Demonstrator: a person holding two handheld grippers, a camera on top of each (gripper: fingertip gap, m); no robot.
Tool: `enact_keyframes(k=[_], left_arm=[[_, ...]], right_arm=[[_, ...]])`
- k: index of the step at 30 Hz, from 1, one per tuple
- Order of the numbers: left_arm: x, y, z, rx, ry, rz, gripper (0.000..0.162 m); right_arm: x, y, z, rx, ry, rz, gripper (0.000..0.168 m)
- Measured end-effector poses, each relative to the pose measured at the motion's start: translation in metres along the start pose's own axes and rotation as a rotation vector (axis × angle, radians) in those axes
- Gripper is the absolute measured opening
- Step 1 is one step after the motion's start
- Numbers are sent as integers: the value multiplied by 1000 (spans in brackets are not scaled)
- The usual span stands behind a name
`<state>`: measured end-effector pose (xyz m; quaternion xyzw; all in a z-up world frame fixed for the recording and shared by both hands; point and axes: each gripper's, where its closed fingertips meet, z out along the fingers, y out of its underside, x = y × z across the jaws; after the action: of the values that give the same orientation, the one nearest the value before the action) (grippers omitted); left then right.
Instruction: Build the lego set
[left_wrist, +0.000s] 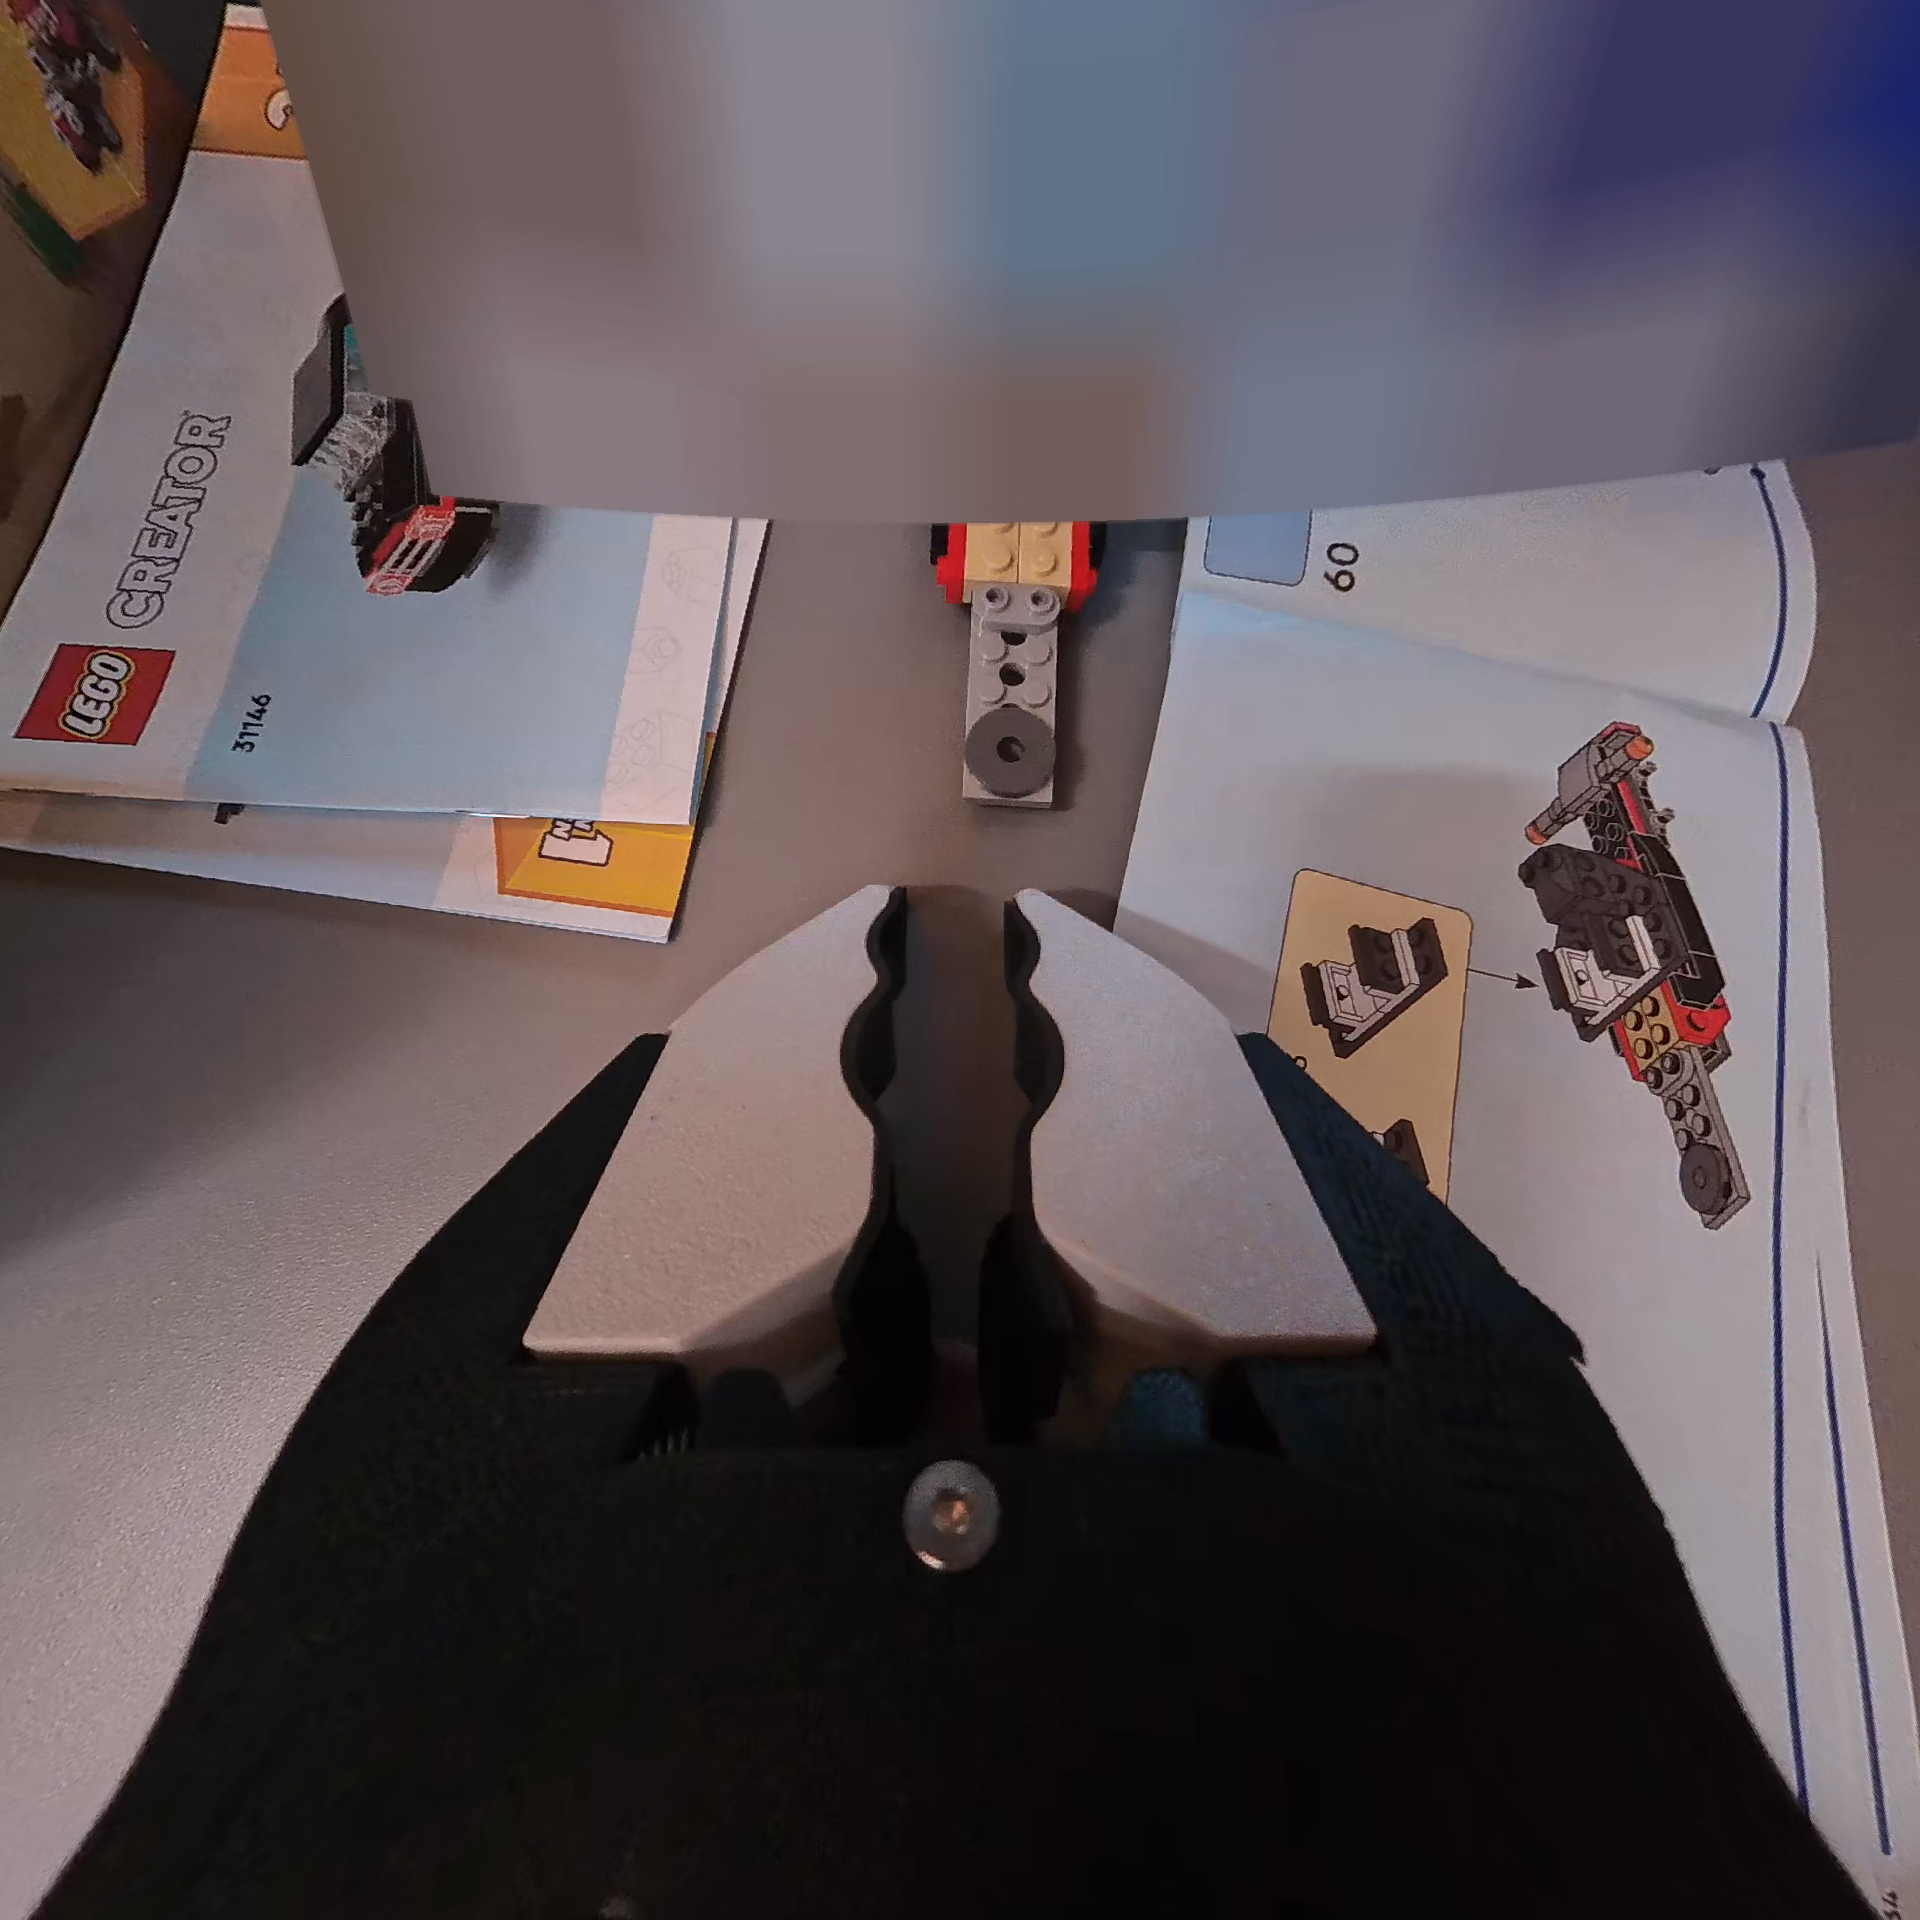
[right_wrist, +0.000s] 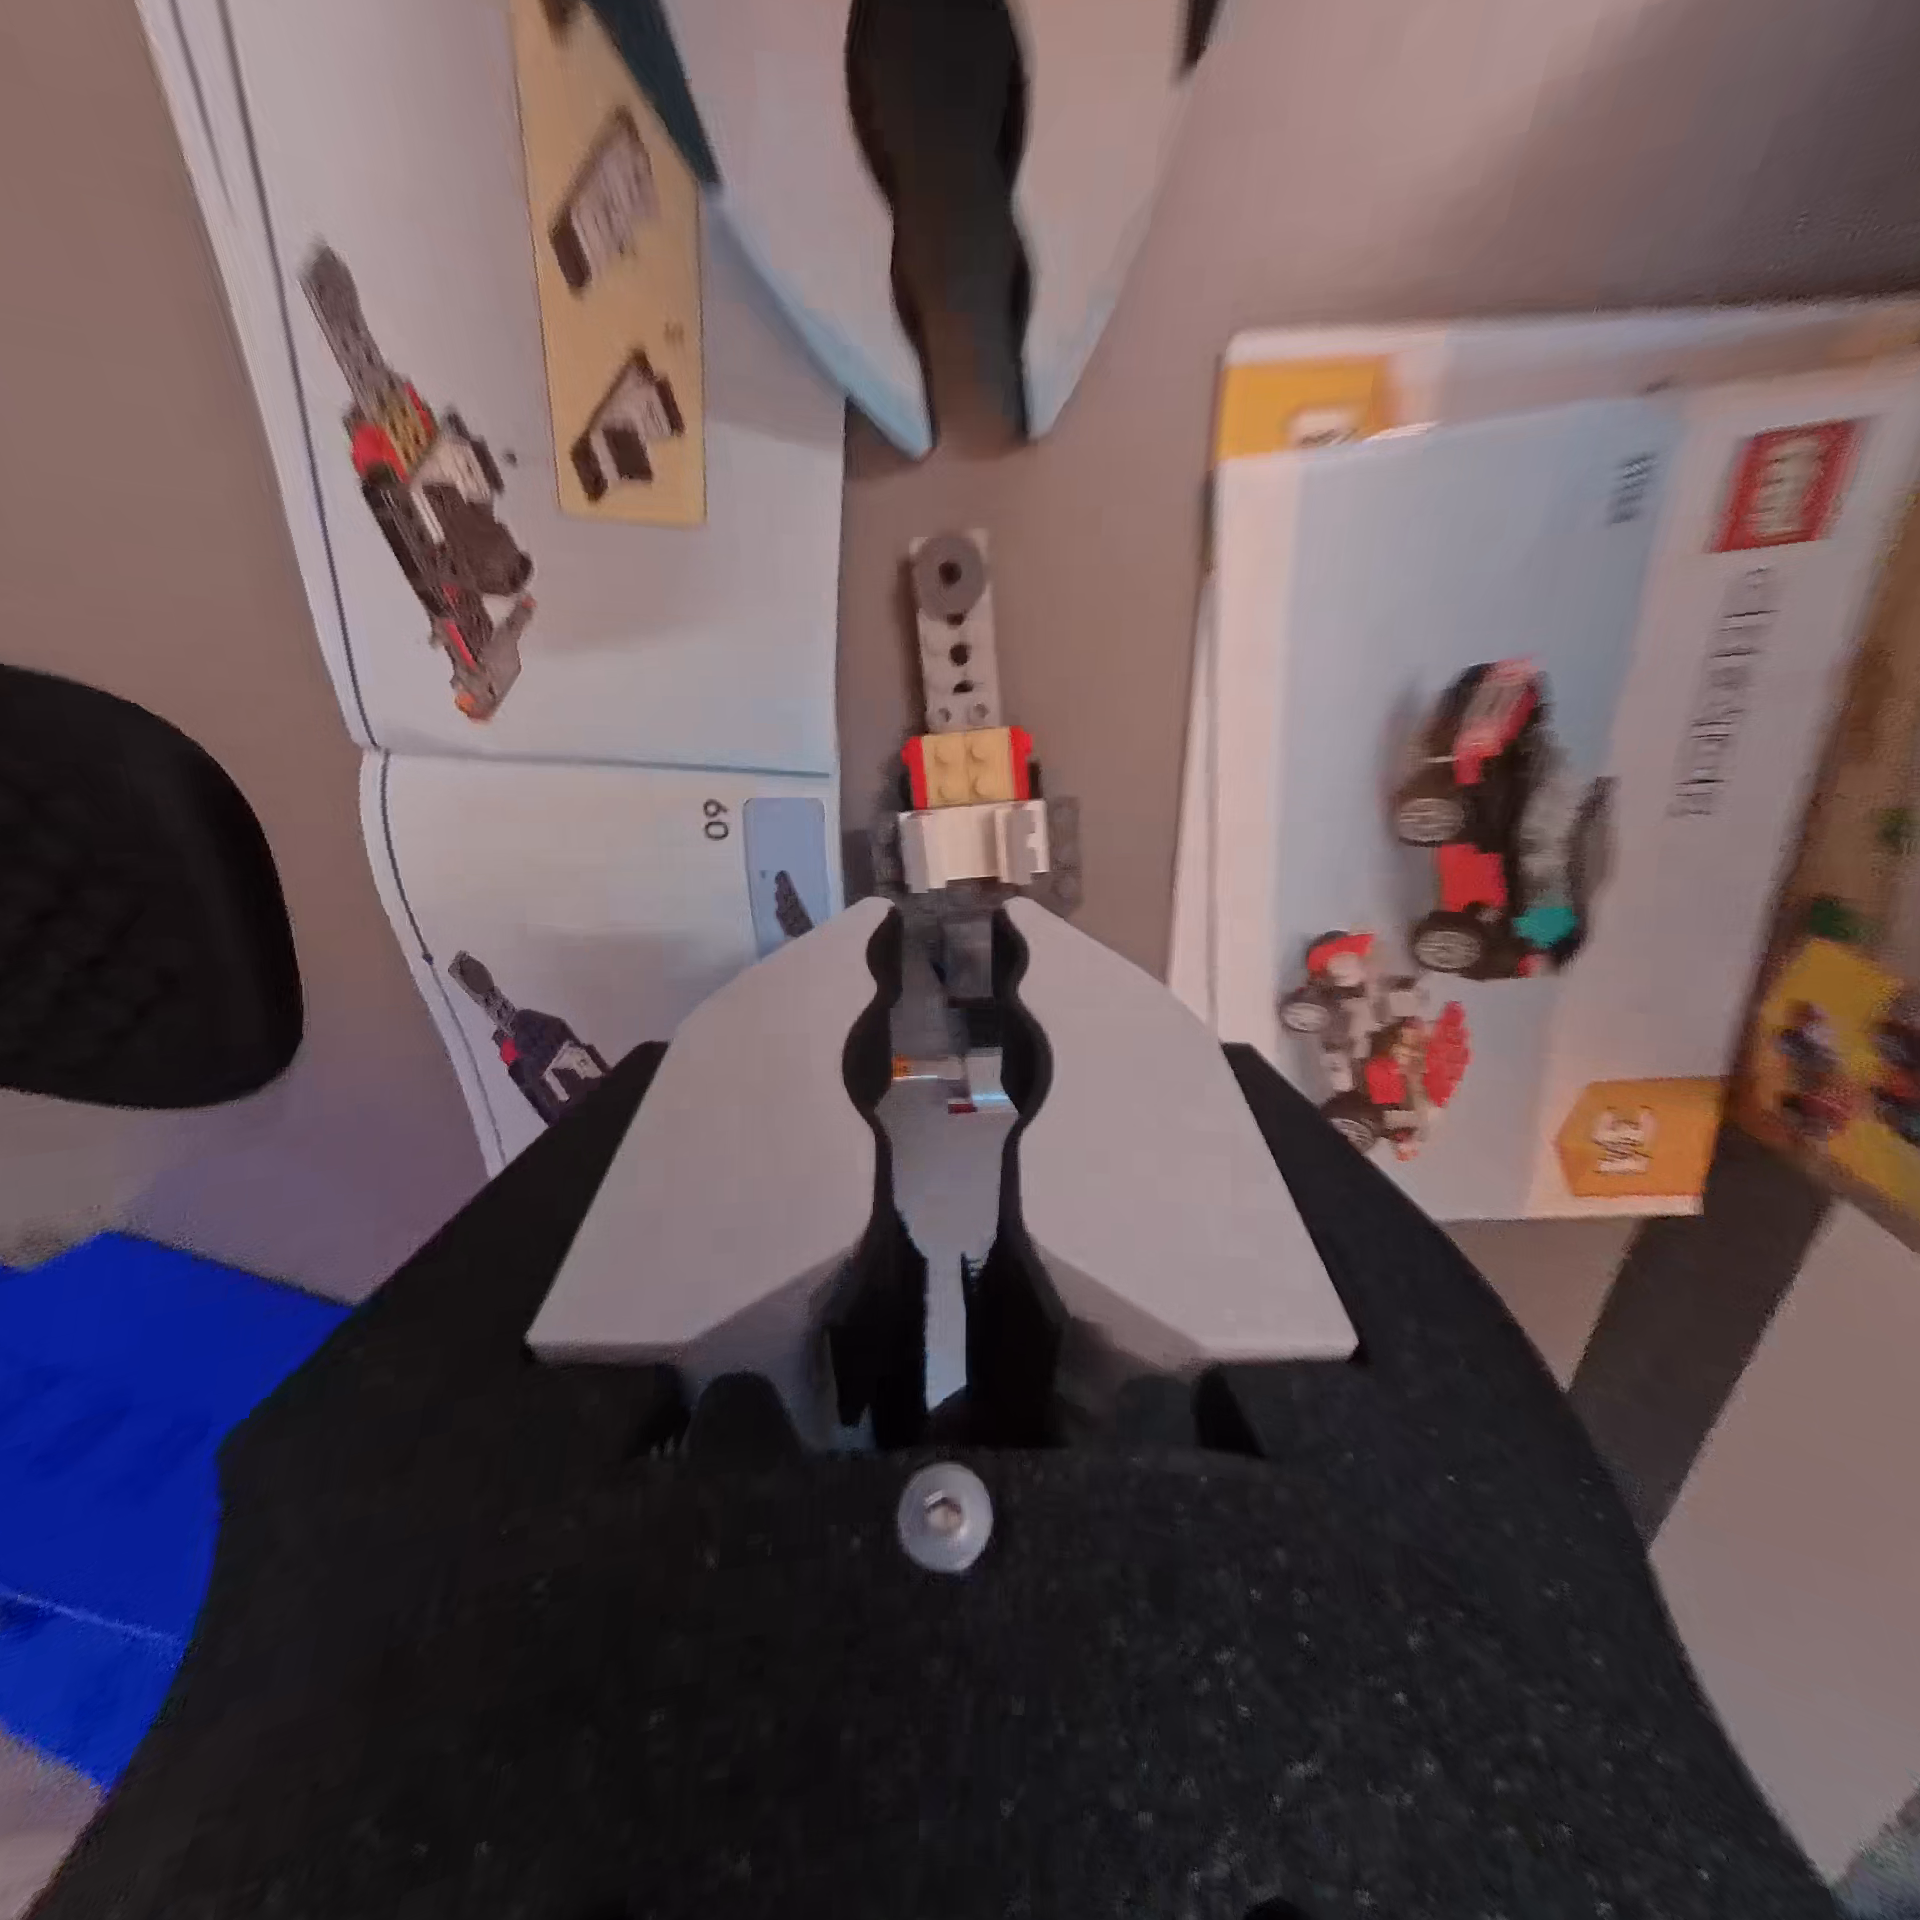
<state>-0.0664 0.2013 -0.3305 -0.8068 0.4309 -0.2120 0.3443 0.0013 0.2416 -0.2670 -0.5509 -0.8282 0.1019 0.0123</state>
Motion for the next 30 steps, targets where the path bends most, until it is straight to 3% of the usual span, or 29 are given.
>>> enact_keyframes(k=[3,14,30], left_arm=[[0,0,0,0,-1,1,19],[0,0,0,0,1,-1,19],[0,0,0,0,-2,2,19]], right_arm=[[12,-1,-11,41,44,-6,14],[16,7,38,-88,-15,-53,9],[14,7,38,-156,38,-74,9]])
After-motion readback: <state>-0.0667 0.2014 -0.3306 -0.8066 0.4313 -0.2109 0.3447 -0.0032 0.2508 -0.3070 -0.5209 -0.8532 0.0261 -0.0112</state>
